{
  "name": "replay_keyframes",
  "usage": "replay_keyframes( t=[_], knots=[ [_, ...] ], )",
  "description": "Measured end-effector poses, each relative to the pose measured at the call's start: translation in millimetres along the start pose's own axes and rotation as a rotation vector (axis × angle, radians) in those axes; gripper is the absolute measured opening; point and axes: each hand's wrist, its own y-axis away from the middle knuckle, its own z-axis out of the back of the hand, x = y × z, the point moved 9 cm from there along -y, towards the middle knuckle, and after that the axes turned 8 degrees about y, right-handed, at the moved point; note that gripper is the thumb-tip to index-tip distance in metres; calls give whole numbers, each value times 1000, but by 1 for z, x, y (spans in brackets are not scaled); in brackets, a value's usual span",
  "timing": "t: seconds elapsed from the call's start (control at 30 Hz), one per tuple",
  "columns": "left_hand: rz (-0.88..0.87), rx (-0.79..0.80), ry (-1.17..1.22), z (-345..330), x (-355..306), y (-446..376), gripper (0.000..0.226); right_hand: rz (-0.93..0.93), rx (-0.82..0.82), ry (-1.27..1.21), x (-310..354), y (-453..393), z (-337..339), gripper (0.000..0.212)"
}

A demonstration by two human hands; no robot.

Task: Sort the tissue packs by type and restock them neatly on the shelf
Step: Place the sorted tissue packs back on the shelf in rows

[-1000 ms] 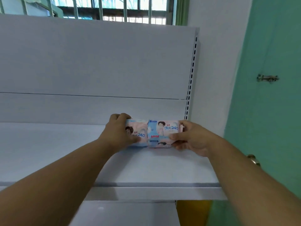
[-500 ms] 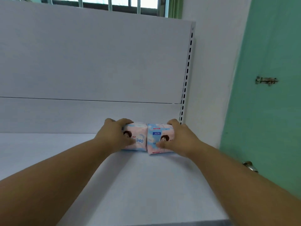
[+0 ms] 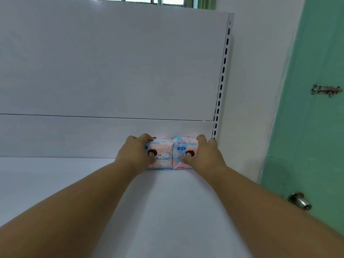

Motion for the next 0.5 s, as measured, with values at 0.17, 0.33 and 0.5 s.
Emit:
replay_keyframes(
  t=[0.17, 0.33, 0.5],
  knots=[
    [-31, -9, 47, -3, -2, -1, 50, -16, 13, 45, 5, 1, -4, 71],
    [-9, 16, -28, -3, -8, 4, 53, -60, 36, 77, 13, 5, -7, 68],
    [2, 12, -220, 2, -23, 34, 75, -137, 98, 187, 20, 28, 2, 97]
  ],
)
